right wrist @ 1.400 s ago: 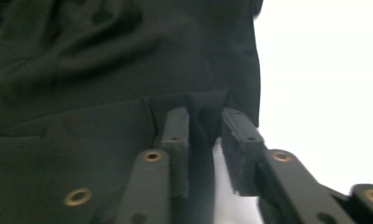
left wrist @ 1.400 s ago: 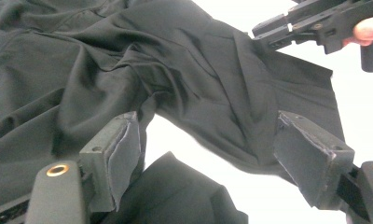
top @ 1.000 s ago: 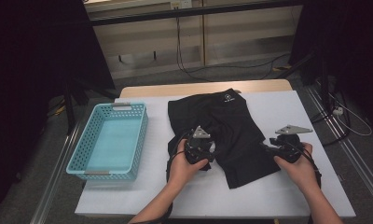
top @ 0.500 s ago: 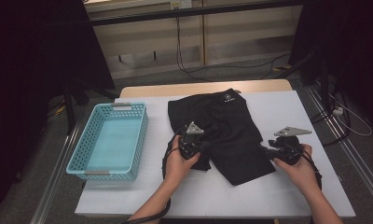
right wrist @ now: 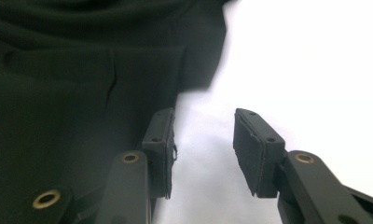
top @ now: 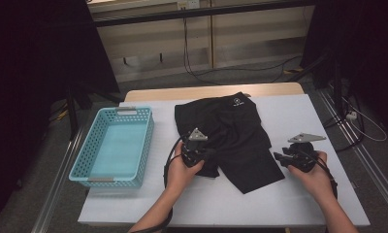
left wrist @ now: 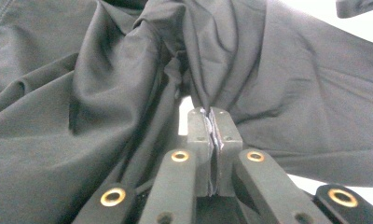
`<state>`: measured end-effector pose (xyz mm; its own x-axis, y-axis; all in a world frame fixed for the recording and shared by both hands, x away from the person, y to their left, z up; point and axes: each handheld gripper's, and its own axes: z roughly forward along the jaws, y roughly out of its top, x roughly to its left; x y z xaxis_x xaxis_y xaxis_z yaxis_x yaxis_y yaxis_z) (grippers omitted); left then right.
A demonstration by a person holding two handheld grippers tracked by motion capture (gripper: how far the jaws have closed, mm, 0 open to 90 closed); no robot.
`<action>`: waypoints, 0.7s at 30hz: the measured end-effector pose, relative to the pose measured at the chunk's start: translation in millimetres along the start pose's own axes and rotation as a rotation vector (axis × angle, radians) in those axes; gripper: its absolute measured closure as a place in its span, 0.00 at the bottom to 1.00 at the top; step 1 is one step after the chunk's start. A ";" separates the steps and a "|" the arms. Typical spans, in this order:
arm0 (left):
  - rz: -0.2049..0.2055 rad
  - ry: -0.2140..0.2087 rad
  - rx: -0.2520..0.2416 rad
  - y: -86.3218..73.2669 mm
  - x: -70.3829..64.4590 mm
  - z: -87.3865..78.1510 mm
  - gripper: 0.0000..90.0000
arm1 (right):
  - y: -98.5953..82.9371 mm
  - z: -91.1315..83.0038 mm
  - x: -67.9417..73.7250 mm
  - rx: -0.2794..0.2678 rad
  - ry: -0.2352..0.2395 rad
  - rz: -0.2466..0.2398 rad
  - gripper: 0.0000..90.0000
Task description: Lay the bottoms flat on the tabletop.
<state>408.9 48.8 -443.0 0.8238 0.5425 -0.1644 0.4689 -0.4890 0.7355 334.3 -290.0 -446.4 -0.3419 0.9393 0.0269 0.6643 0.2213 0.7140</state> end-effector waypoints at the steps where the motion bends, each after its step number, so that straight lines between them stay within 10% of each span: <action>1: -0.002 0.000 -0.002 -0.1 -0.4 -0.4 0.97 | -1.1 2.6 2.0 0.016 0.005 -0.005 0.65; 5: 0.008 -0.001 0.005 -1.2 0.3 -1.2 0.91 | -0.8 9.0 14.2 0.042 0.048 -0.017 0.67; 12: 0.028 0.007 -0.022 -0.3 0.1 -4.0 0.67 | 0.5 6.8 21.8 0.069 0.109 -0.055 1.00; 21: 0.036 0.002 -0.045 1.5 -0.5 -12.1 0.48 | -4.9 -19.3 11.7 0.071 0.101 -0.026 1.00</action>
<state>405.3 56.0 -433.9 0.8391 0.5265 -0.1367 0.4246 -0.4770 0.7696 314.2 -285.1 -436.1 -0.4225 0.9026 0.0826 0.6988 0.2664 0.6639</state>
